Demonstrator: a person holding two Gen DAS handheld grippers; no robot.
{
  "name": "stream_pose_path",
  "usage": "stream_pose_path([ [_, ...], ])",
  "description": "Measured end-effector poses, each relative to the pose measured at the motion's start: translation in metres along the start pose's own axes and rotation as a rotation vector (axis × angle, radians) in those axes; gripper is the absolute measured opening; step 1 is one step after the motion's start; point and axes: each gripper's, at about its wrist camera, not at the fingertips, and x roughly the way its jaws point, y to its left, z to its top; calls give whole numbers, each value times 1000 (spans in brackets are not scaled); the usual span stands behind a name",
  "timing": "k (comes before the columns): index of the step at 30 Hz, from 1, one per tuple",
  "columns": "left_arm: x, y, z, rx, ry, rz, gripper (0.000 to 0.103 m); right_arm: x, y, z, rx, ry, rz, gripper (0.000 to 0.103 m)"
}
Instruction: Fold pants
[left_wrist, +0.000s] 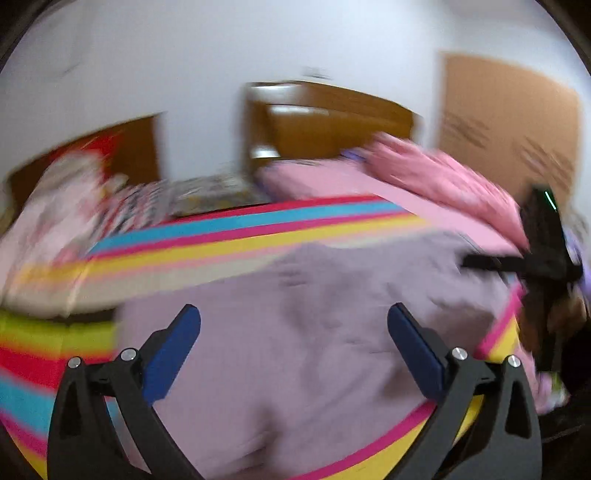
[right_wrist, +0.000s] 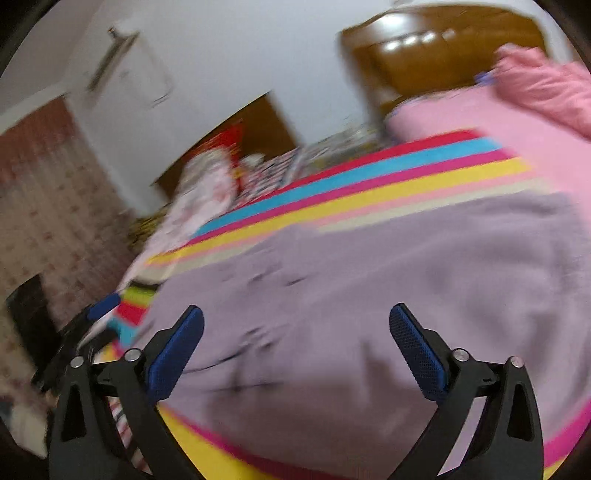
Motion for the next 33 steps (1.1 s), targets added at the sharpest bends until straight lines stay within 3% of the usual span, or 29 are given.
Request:
stream_pose_path([
  [1, -4, 17, -5, -46, 3, 34, 101, 14, 9, -5, 2, 51, 57, 71],
  [2, -6, 35, -15, -99, 24, 76, 100, 22, 13, -7, 1, 84, 93, 65],
  [6, -10, 63, -52, -157, 85, 127, 100, 60, 33, -26, 7, 216, 142, 57],
  [10, 3, 48, -72, -74, 128, 153, 101, 80, 36, -27, 25, 243, 98, 50],
  [15, 13, 29, -89, 7, 139, 212, 101, 95, 31, -14, 103, 242, 77, 48],
  [16, 13, 31, -90, 0, 137, 212, 101, 97, 28, -11, 110, 234, 61, 41],
  [18, 9, 32, -92, -16, 133, 214, 101, 98, 32, -10, 90, 229, 22, 9],
  [25, -4, 51, -93, -55, 119, 279, 102, 54, 87, 9, -35, 102, 91, 8],
  [28, -12, 58, -92, -84, 94, 270, 102, 45, 68, -2, 35, 113, 73, 8],
  [31, -11, 62, -94, -85, 103, 253, 100, 61, 30, -30, 142, 203, 36, 8],
  [33, -7, 63, -95, -72, 125, 243, 85, 71, 20, -36, 156, 215, 29, 8],
])
